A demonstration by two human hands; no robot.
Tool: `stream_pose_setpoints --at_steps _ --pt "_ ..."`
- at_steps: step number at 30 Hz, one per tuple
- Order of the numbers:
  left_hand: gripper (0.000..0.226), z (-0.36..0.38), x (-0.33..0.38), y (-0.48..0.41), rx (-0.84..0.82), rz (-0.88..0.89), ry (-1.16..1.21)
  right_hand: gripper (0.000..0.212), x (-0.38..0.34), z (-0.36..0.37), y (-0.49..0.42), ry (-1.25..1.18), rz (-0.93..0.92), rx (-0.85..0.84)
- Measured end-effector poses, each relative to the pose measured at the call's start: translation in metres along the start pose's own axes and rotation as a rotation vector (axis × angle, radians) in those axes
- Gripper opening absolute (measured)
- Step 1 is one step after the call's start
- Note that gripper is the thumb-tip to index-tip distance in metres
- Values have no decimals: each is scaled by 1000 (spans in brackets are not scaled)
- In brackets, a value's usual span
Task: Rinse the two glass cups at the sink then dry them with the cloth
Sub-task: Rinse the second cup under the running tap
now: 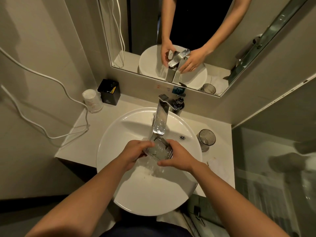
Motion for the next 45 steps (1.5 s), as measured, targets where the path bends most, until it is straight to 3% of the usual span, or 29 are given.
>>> stream_pose_setpoints --at_steps 2,4,9,13,16,21,23,27,33,38,45 --pt "69 0 -2 1 26 -16 -1 93 -2 3 3 84 -24 38" --pt "72 0 -2 4 32 -35 -7 88 -2 7 5 81 -8 65" --pt "26 -5 -4 8 -82 -46 -20 69 0 7 4 38 81 18" --pt "30 -7 -8 6 -47 -44 1 57 -1 3 1 18 90 -2" --pt "20 -6 -8 6 48 -76 55 53 -5 2 0 1 64 36" --pt "17 -3 -10 5 99 -119 146 89 -9 5 5 100 -11 85" --pt "20 -2 -11 4 109 -140 172 93 -7 6 5 110 -21 119" --pt "29 -2 -13 4 125 -182 265 85 -11 5 4 119 -30 193" --pt "7 2 -11 13 111 -230 534 64 -25 7 1 103 -12 265" --pt "17 2 -15 8 128 -227 449 60 -31 8 3 181 15 278" --pt "39 3 -19 -3 170 -265 339 81 -33 5 6 454 -95 212"
Point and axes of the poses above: each hand's wrist, its own y-axis away from the middle knuckle, its own z-axis out of the palm, x = y × z, the point moved 3 cm from there along -y, towards the middle knuckle, and after that the axes turned 9 degrees about x, right-handed, at the moved point
